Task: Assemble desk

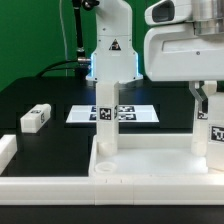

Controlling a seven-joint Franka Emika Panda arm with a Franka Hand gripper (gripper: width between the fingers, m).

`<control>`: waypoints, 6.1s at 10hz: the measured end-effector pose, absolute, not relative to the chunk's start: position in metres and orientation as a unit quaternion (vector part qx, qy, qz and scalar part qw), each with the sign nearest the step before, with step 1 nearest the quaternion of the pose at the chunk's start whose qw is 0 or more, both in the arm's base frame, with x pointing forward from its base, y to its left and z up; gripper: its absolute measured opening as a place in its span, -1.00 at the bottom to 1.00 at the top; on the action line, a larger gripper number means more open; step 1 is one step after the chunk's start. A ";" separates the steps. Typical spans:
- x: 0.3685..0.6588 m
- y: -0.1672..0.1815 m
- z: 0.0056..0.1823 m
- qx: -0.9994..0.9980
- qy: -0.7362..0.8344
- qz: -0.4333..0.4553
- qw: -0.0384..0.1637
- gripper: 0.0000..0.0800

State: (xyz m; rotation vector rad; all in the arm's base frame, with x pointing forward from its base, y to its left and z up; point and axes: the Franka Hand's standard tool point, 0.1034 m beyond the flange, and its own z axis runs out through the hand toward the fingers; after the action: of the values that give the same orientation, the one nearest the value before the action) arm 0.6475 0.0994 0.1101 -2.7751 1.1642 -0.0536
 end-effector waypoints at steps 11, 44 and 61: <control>0.647 0.109 0.112 -0.831 0.551 0.007 0.079 0.58; 0.650 0.105 0.106 -0.987 0.149 -0.032 0.053 0.62; 0.650 0.103 0.100 -0.642 0.759 0.048 0.092 -0.26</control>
Offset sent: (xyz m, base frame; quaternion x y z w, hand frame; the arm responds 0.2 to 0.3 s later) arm 0.0151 0.0259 0.0055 0.1062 -0.0582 0.4899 0.8633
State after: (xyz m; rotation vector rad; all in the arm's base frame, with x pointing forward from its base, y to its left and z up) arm 0.6497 0.1026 0.1003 -1.9077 2.2544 0.1425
